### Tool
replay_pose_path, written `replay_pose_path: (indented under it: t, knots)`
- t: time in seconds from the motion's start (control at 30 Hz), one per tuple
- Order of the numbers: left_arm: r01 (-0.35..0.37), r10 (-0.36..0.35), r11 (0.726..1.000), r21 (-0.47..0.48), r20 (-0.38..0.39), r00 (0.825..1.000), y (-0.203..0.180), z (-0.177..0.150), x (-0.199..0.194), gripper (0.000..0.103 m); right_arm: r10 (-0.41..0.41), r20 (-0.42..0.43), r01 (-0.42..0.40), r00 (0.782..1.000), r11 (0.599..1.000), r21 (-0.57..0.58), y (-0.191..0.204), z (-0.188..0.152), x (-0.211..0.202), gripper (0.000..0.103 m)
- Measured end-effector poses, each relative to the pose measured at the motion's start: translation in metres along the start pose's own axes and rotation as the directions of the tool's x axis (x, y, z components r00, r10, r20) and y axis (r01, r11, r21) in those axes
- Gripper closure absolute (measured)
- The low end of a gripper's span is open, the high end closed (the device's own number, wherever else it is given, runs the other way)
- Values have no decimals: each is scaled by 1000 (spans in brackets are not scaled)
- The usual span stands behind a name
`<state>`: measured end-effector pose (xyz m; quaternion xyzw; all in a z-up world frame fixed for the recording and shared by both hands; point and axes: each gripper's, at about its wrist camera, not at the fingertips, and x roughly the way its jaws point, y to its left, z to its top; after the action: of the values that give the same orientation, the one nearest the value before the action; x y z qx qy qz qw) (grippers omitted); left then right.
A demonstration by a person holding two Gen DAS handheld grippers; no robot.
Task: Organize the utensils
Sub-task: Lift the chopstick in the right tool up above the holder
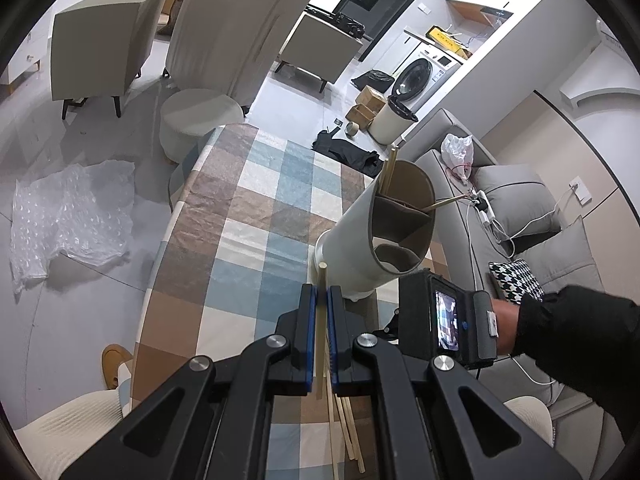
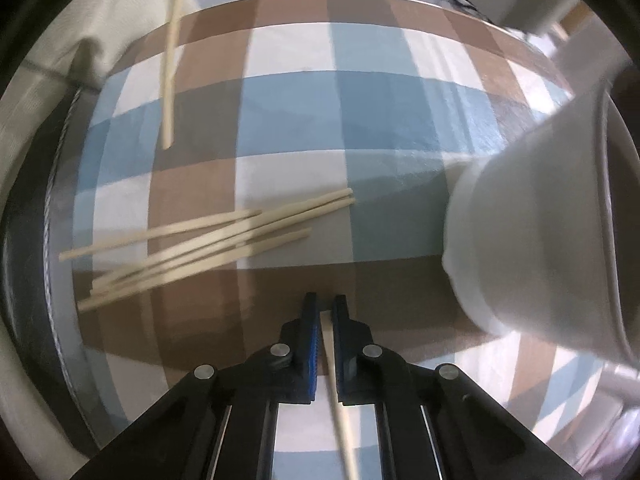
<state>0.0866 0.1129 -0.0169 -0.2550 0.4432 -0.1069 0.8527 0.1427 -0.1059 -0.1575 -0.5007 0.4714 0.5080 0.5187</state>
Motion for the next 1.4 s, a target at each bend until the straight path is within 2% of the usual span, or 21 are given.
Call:
replay_pose_path:
  t: [0.1,0.2,0.33,0.4,0.47,0.53,0.67,0.77,0.8,0.87,0.97,1.03,1.3,1.4]
  knots:
    - [-2,2,1000,0,-1,1000,0,0,0,102,17,32,-22,999,990,142,-9,1,-4,98]
    - [-3,3,1000,3,-2,1000,-1,-1,0,102,51,115,-85,992,943,322,-22,-4,-13,98]
    - [-6,6,1000,19,2,1000,-4,-2,-1,102,44,263,-179,964,838,515,-27,-20,-35,98]
    - [-8,8,999,35,3,1000,-7,-3,-1,102,12,339,-222,941,777,589,-29,-29,-47,98]
    - [-10,10,999,49,-1,1000,-11,-4,0,102,-25,384,-244,923,733,635,-26,-45,-54,98]
    - [-24,24,997,73,-3,1000,-17,-5,1,102,-68,438,-278,896,683,675,-23,-52,-65,98]
    - [-31,33,993,114,-12,999,-32,-5,0,102,-192,517,-301,835,628,718,-5,-70,-95,98]
    - [-25,27,990,137,-12,1000,-44,-5,-4,102,-317,571,-337,757,560,757,9,-82,-120,98]
    - [-28,29,989,145,-8,1000,-49,-4,-6,102,-342,584,-354,737,541,763,10,-88,-126,98]
    - [-21,22,988,150,-10,1000,-58,0,-9,102,-404,610,-392,682,502,771,16,-94,-138,98]
    - [-22,24,983,184,-11,1000,-74,6,-13,102,-460,630,-427,626,474,770,25,-96,-148,98]
    - [-30,31,975,220,-2,1000,-86,10,-16,102,-481,638,-434,602,474,766,28,-100,-157,98]
    - [-58,54,954,293,23,998,-111,27,-22,102,-530,648,-442,548,474,762,24,-111,-178,99]
    - [-63,58,951,303,26,998,-119,37,-21,102,-551,653,-433,520,489,757,19,-114,-193,99]
